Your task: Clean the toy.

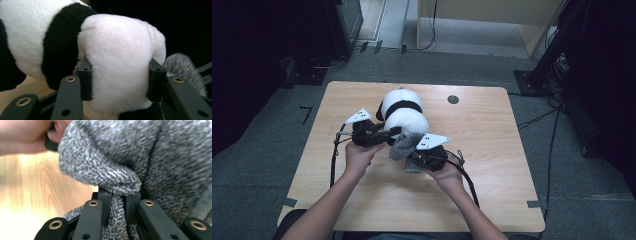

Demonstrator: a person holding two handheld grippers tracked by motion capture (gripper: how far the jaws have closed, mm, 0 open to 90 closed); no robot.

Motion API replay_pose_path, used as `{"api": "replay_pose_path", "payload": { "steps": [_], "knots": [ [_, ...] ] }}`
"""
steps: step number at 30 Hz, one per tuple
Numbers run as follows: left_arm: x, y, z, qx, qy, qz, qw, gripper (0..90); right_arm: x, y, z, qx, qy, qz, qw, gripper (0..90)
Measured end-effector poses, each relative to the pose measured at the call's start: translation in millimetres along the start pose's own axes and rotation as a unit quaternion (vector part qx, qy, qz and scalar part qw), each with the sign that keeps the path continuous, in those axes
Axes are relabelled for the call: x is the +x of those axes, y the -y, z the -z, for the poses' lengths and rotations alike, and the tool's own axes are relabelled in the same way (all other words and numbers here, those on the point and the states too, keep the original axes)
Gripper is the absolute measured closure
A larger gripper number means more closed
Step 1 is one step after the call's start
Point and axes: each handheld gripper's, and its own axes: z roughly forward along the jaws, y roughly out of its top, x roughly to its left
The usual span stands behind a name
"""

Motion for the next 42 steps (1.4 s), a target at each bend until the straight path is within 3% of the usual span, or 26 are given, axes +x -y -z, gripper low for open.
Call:
{"api": "replay_pose_path", "payload": {
  "steps": [3,7,13,17,26,35,42],
  "knots": [
    [2.4,-1.5,2.4,-0.007,0.006,0.013,0.9999,52.4,-4.4,7.0,-6.8,0.021,0.003,-0.004,0.9998,80.6],
    [0.8,-2.4,4.3,-0.013,0.016,0.005,0.9998,52.4,-12.2,17.0,-13.9,0.047,0.023,-0.008,0.9986,80.6],
    [-1.2,-1.9,5.0,-0.003,0.013,-0.012,0.9998,52.2,-27.8,23.8,-10.2,0.048,0.039,-0.024,0.9978,80.6],
    [-1.7,-3.7,9.1,0.003,0.012,-0.031,0.9994,52.2,-40.6,26.4,-0.4,0.047,0.065,-0.041,0.9959,80.6],
    [3.3,-6.6,17.4,-0.003,0.001,-0.052,0.9986,52.0,-66.2,26.0,34.2,0.008,0.1,-0.083,0.9915,80.4],
    [16.8,-7.8,23.6,-0.002,-0.018,-0.061,0.998,51.7,-97.2,34.0,73.2,-0.033,0.143,-0.151,0.9775,79.8],
    [26.9,-7.6,23.6,0.015,-0.033,-0.076,0.9965,51.6,-111.9,37.7,88.5,-0.03,0.174,-0.16,0.9712,79.8]
  ]
}}
